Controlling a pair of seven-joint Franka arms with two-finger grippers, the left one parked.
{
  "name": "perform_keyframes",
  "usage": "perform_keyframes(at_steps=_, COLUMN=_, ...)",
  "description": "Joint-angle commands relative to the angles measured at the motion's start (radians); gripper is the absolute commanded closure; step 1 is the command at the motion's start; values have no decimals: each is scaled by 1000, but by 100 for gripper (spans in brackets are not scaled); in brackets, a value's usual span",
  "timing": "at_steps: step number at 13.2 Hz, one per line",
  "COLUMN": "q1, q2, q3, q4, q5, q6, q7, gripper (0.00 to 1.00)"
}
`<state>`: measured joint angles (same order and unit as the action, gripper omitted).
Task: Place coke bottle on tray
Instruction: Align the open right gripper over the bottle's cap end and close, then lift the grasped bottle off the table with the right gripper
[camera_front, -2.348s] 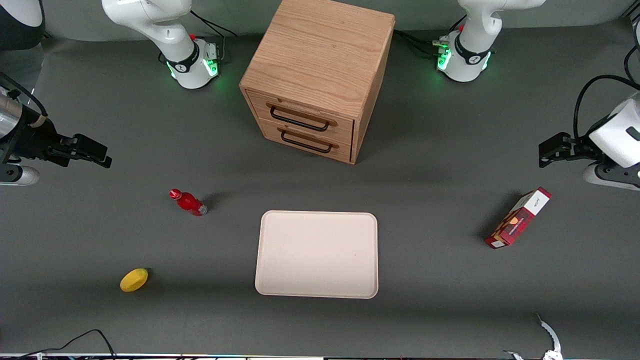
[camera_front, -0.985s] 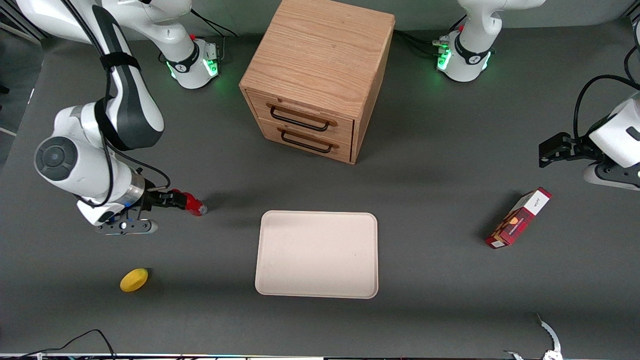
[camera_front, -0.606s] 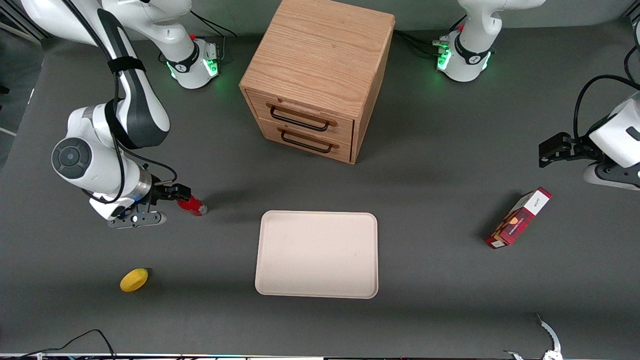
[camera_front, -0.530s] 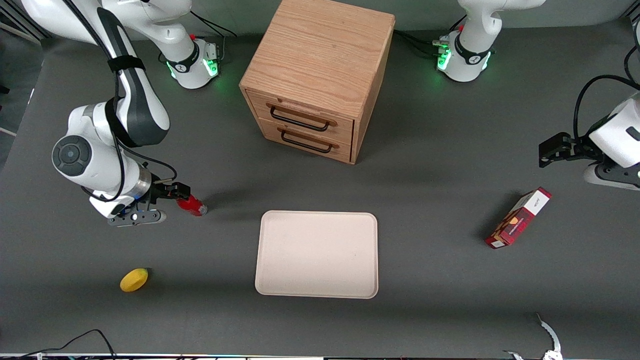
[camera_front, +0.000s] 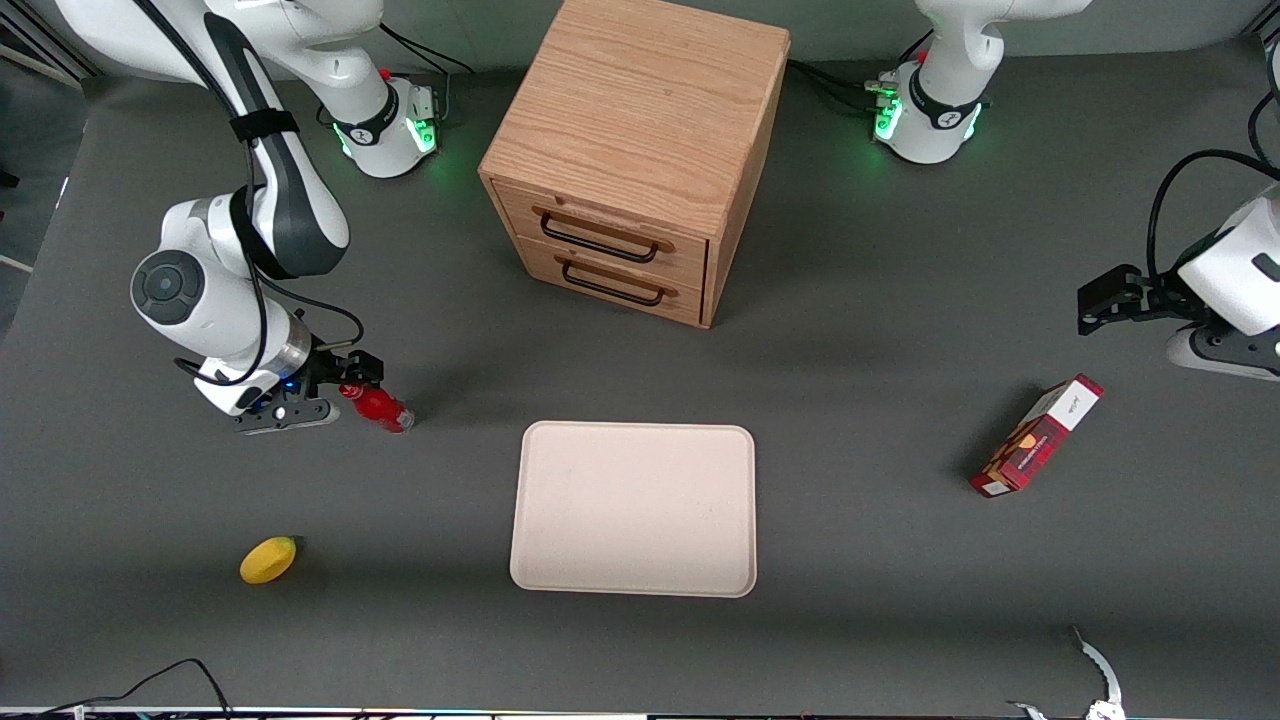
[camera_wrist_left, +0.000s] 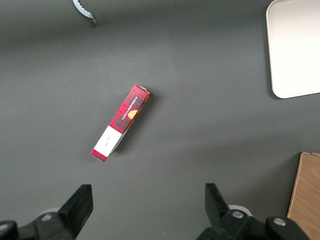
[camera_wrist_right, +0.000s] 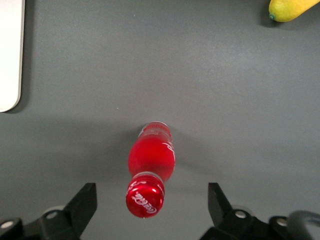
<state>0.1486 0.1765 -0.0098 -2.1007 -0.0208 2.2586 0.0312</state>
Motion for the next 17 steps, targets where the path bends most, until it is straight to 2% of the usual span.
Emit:
perform_keyframes(at_steps=1, q1=-11, q2=-38, q3=5, q4=-53, q5=-16, q6=39, q7=-31, gripper=9)
perform_keyframes(at_steps=5, q1=-9, q2=-49, q3=5, q4=-65, q5=-16, q6=39, q7=-34, gripper=56)
perform_keyframes(at_steps=6, q1=-11, q2=-49, q3=5, q4=-65, q5=-18, q6=39, q7=-34, gripper=70)
perform_keyframes(at_steps=7, q1=-9, q2=-52, q3=4, q4=-67, q5=-16, q6=39, q7=-34, gripper=91)
perform_keyframes(at_steps=8, q1=-9, q2=-60, q3=4, q4=-68, q5=-18, q6=39, q7=-34, gripper=100)
perform_keyframes(at_steps=13, q1=-3, q2=-75, q3=5, q4=-53, q5=-18, q6=27, q7=-33, gripper=100)
perform_keyframes(at_steps=14, q1=0, q2=-86, q3=5, q4=-26, q5=-18, q6=-6, q7=-31, gripper=100)
perform_keyframes(at_steps=17, q1=2, q2=-89, q3=5, q4=161, q5=-18, q6=-244, q7=-33, gripper=100)
